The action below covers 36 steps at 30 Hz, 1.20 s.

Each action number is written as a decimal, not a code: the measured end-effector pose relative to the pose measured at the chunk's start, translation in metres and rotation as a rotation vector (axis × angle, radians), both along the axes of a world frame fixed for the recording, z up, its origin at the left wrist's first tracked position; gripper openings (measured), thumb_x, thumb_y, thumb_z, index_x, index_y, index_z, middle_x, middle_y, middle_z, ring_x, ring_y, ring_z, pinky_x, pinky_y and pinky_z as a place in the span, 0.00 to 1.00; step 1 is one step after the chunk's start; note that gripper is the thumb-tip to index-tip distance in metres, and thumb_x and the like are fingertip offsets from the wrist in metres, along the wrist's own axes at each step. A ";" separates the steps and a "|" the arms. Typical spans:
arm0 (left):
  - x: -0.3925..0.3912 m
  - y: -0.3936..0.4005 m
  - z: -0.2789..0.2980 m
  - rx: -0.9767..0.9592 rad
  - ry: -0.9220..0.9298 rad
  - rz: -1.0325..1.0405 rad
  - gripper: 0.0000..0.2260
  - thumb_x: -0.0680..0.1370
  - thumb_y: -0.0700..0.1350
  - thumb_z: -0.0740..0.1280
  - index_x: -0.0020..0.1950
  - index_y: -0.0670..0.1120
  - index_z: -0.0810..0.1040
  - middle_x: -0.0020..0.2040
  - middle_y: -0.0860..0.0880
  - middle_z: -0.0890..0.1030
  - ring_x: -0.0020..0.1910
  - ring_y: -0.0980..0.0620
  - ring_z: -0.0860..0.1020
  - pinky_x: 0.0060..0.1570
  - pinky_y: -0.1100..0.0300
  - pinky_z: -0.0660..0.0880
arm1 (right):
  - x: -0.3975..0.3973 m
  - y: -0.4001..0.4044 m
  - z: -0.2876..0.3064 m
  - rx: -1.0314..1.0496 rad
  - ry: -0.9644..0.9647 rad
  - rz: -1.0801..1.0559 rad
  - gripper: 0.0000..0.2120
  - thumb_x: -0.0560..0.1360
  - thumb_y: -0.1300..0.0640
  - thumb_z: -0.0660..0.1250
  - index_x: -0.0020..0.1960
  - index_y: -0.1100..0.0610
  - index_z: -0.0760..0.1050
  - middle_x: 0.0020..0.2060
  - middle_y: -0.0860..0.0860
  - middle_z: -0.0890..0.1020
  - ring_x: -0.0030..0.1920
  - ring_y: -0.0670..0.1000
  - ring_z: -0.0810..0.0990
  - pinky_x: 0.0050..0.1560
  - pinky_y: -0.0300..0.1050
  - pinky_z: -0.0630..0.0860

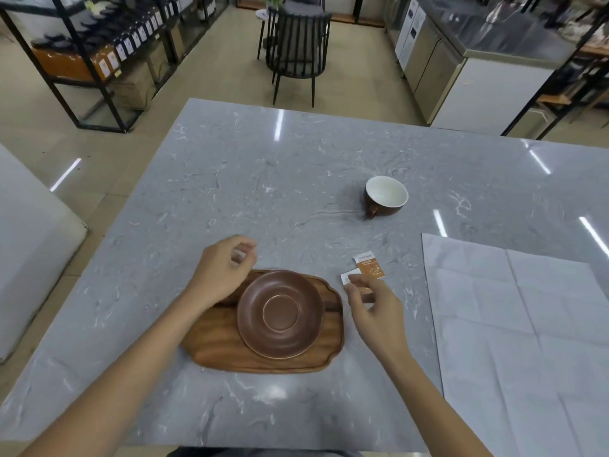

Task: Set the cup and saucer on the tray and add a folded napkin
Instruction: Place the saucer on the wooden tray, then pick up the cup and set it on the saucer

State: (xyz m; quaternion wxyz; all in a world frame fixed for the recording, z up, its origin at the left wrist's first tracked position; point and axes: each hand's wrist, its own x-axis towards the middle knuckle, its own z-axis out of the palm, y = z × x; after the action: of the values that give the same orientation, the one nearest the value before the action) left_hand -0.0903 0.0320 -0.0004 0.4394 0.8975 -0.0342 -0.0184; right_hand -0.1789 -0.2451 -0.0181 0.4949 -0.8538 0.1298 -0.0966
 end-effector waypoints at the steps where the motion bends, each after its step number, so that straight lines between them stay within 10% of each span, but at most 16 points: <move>1: 0.011 -0.007 0.004 -0.001 -0.011 -0.033 0.08 0.80 0.46 0.68 0.58 0.50 0.81 0.48 0.57 0.82 0.47 0.64 0.80 0.46 0.71 0.73 | 0.006 -0.007 0.002 0.009 0.002 -0.018 0.07 0.79 0.55 0.69 0.55 0.46 0.81 0.46 0.34 0.82 0.46 0.32 0.80 0.41 0.25 0.73; 8: 0.091 -0.070 0.021 -0.090 0.060 -0.242 0.11 0.79 0.51 0.69 0.61 0.54 0.80 0.53 0.62 0.81 0.51 0.64 0.79 0.44 0.73 0.72 | 0.059 -0.044 0.015 0.157 0.074 -0.133 0.08 0.79 0.53 0.67 0.57 0.47 0.81 0.46 0.48 0.86 0.43 0.51 0.86 0.50 0.56 0.84; 16: 0.161 -0.144 0.011 -0.231 0.259 -0.346 0.21 0.80 0.46 0.70 0.73 0.48 0.73 0.69 0.51 0.77 0.63 0.50 0.79 0.57 0.52 0.79 | 0.106 -0.067 0.018 0.490 0.176 -0.187 0.11 0.81 0.54 0.66 0.63 0.51 0.79 0.49 0.52 0.86 0.37 0.47 0.82 0.41 0.42 0.81; 27: 0.229 -0.213 0.001 -0.251 0.357 -0.634 0.30 0.74 0.47 0.77 0.74 0.55 0.70 0.66 0.69 0.73 0.67 0.64 0.75 0.61 0.69 0.75 | 0.165 -0.071 0.001 0.743 0.208 -0.217 0.07 0.81 0.55 0.69 0.52 0.57 0.82 0.41 0.56 0.82 0.29 0.50 0.75 0.28 0.44 0.72; 32: 0.245 -0.229 -0.012 -0.230 0.378 -0.704 0.40 0.67 0.50 0.81 0.76 0.58 0.68 0.68 0.67 0.74 0.69 0.64 0.73 0.71 0.60 0.70 | 0.174 -0.073 -0.011 0.735 0.213 -0.200 0.06 0.80 0.53 0.70 0.53 0.53 0.83 0.38 0.54 0.83 0.28 0.50 0.74 0.31 0.44 0.73; 36: 0.249 -0.232 -0.015 -0.252 0.409 -0.728 0.33 0.65 0.49 0.82 0.61 0.76 0.73 0.62 0.75 0.76 0.65 0.71 0.74 0.58 0.75 0.71 | 0.177 -0.075 -0.015 0.724 0.203 -0.185 0.07 0.80 0.53 0.70 0.51 0.55 0.84 0.37 0.51 0.83 0.30 0.48 0.74 0.32 0.43 0.73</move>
State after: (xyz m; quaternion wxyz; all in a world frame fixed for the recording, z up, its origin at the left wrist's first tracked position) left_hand 0.1587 -0.2000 -0.0152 0.5081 0.7441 -0.2628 -0.3453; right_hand -0.0017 -0.3200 -0.0332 0.7379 -0.6139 0.2805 -0.0037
